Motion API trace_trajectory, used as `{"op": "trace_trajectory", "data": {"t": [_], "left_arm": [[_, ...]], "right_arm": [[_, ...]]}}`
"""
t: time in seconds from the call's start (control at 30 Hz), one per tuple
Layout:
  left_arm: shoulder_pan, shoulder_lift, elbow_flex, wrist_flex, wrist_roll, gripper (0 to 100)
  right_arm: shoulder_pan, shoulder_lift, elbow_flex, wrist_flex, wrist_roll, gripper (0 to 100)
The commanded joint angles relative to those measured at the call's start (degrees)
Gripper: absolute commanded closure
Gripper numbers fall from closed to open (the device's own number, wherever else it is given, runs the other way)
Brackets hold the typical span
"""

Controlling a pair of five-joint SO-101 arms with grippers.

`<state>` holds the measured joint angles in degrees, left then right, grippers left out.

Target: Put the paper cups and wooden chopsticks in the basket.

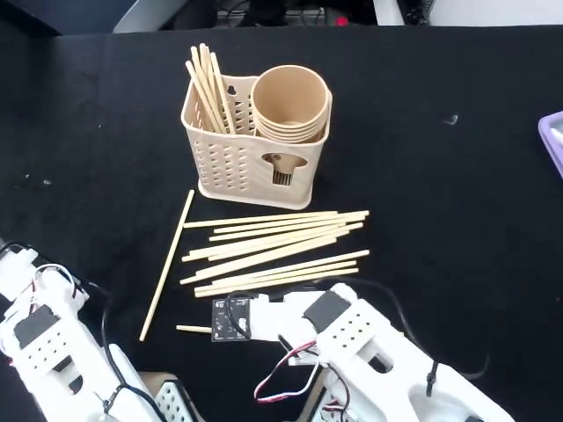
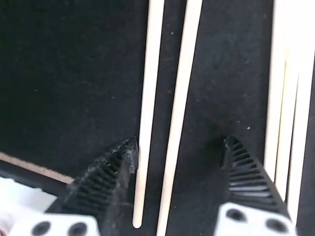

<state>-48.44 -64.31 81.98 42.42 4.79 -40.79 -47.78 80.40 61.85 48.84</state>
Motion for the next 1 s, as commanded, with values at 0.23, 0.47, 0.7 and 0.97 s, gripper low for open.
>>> {"op": "trace_trajectory", "data": {"t": [0.23,0.47,0.7,0.97], "left_arm": [[-0.6,-0.4,-2.7,-0.6,0.1,89],[-0.4,-0.9,-2.2,-0.6,0.1,89],[-0.3,-0.9,-2.2,-0.6,0.1,89],[-0.3,-0.9,-2.2,-0.6,0.1,89]], "right_arm": [[0.4,24.8,-9.9,-2.1,3.1,74.3],[1.0,21.3,-9.4,-1.5,2.9,97.2],[2.7,6.9,-12.2,7.8,2.8,98.8],[4.0,-17.4,-23.4,25.8,2.8,98.8]]}}
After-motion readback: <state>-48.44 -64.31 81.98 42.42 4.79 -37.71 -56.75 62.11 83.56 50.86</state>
